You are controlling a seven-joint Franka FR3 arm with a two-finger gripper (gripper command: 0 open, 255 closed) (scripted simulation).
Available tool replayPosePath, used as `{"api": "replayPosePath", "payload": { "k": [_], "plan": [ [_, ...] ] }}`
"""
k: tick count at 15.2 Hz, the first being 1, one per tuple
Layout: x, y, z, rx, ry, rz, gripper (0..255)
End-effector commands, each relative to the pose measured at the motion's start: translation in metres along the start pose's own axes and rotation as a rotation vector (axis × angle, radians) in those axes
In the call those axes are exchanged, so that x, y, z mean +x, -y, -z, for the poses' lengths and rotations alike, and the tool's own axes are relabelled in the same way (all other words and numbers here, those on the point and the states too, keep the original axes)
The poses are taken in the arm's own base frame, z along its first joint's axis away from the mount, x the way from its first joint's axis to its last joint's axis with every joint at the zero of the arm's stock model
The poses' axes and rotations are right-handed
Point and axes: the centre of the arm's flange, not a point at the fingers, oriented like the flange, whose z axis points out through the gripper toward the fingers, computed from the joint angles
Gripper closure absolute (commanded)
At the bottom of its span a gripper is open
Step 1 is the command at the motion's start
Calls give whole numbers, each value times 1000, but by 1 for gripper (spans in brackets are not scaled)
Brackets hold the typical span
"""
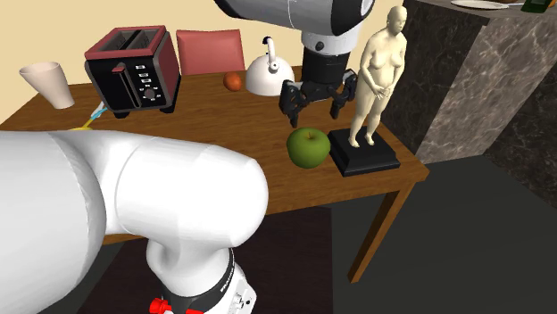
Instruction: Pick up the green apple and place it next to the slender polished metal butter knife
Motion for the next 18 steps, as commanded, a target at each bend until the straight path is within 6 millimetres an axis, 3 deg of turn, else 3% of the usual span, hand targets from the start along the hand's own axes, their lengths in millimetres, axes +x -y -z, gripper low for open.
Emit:
{"api": "replayPosePath", "payload": {
  "k": [1,5,13,14,18],
  "plan": [
    [0,0,-9,-1,-3,7,0],
    [0,0,-33,-1,-3,7,0],
    [0,0,-33,-1,-3,7,0],
    [0,0,-33,-1,-3,7,255],
    [0,0,-33,-1,-3,7,255]
  ]
}}
